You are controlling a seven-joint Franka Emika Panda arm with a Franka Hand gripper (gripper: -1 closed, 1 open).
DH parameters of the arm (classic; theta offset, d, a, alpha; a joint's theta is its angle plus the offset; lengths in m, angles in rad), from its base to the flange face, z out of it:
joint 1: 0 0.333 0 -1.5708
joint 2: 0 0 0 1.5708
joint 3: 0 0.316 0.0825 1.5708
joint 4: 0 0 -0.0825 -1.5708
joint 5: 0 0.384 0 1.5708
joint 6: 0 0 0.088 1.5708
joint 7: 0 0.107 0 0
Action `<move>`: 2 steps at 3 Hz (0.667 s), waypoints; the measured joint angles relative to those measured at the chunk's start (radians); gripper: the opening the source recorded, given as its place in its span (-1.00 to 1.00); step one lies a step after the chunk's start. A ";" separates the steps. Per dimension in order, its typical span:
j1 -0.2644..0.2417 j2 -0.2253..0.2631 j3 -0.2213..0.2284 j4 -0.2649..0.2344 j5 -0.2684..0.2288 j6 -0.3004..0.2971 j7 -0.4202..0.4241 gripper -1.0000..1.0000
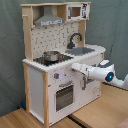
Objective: Play with the kitchen
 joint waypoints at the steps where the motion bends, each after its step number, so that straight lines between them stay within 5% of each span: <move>1: 0.000 0.000 0.000 -0.002 0.001 0.005 0.100 -1.00; 2: 0.000 0.000 0.000 -0.003 0.004 0.009 0.206 -1.00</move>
